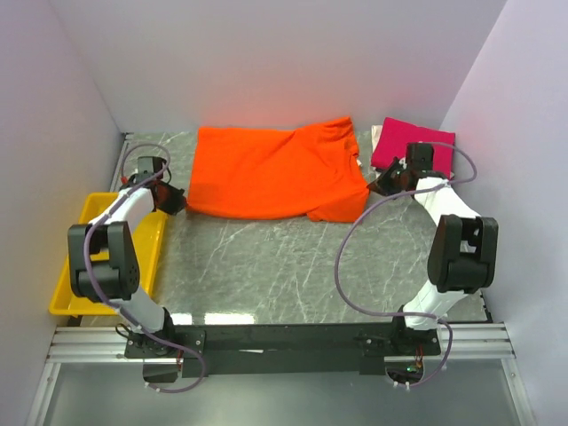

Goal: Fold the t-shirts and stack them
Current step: Flatten the tshirt out, then fold the tshirt

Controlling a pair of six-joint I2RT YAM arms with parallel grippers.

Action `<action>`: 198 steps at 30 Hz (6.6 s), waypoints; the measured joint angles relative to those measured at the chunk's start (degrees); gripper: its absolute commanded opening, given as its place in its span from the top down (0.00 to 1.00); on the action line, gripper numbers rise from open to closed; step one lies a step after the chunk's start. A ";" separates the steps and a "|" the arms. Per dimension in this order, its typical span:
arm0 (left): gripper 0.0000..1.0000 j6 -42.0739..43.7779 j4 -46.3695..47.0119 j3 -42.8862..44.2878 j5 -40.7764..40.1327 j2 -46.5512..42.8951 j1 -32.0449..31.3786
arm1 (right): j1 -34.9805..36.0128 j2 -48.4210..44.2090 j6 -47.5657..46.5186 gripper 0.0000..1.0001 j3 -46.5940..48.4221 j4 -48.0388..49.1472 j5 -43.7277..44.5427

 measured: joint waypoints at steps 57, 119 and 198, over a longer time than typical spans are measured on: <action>0.99 -1.60 -11.28 -21.79 -3.15 -25.92 -0.57 | -6.25 -37.24 -2.21 1.00 -36.92 -7.32 10.36; 0.34 -0.46 -8.66 8.63 -4.22 10.36 -5.57 | -6.29 -4.04 -1.22 0.42 -11.28 0.00 7.80; 0.22 -1.57 -3.65 -8.02 -2.69 -1.68 -9.11 | 6.01 11.93 7.67 1.00 6.32 1.16 9.60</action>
